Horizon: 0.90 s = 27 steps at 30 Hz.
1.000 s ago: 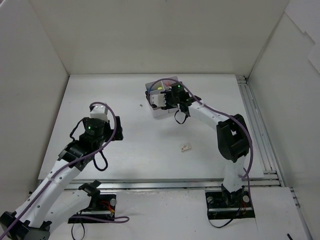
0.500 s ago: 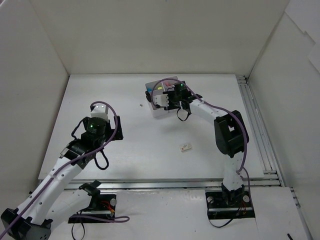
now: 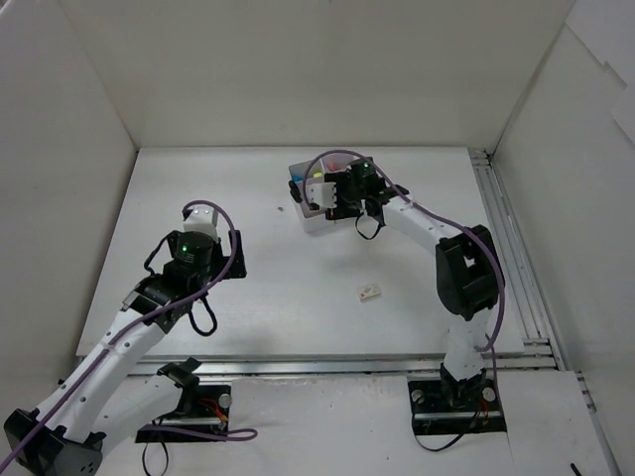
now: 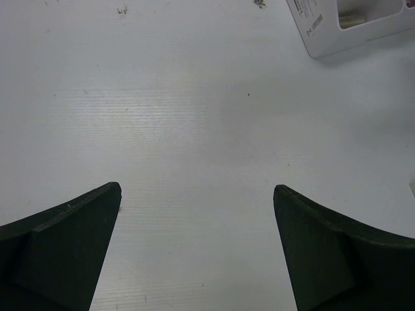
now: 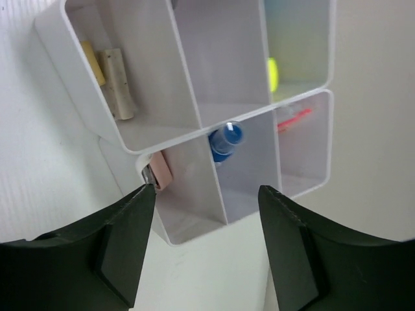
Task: Sort the stationery into containers
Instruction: Place the stationery in the storage box, then pick up the stationery from the center of the board.
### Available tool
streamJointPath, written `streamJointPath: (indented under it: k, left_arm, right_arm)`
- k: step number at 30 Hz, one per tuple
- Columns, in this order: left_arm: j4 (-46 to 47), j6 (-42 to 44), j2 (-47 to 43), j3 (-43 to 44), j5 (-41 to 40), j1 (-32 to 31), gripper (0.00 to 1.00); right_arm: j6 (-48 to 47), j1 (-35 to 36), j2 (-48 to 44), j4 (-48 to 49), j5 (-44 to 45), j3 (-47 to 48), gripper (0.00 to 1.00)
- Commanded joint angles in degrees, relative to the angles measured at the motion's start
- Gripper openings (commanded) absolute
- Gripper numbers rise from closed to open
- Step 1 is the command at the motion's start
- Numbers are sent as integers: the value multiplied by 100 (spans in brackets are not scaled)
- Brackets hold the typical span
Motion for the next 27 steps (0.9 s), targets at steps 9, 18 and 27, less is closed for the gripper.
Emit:
streamJointPath:
  k: [9,18,27]
  left_arm:
    - [476,-141,-324,64,438,37,99]
    - [344,-492,-403,-269,771,37,99]
    - [441,-590,-737,-823,1096,37,99]
  right_arm:
    - [6575,50,-2217,1180,1537,-160,98]
    - [11227,401,-3397,-1974,3299,-1600,98]
    - [13460,955,-3390,-2705,2876,-3166,98]
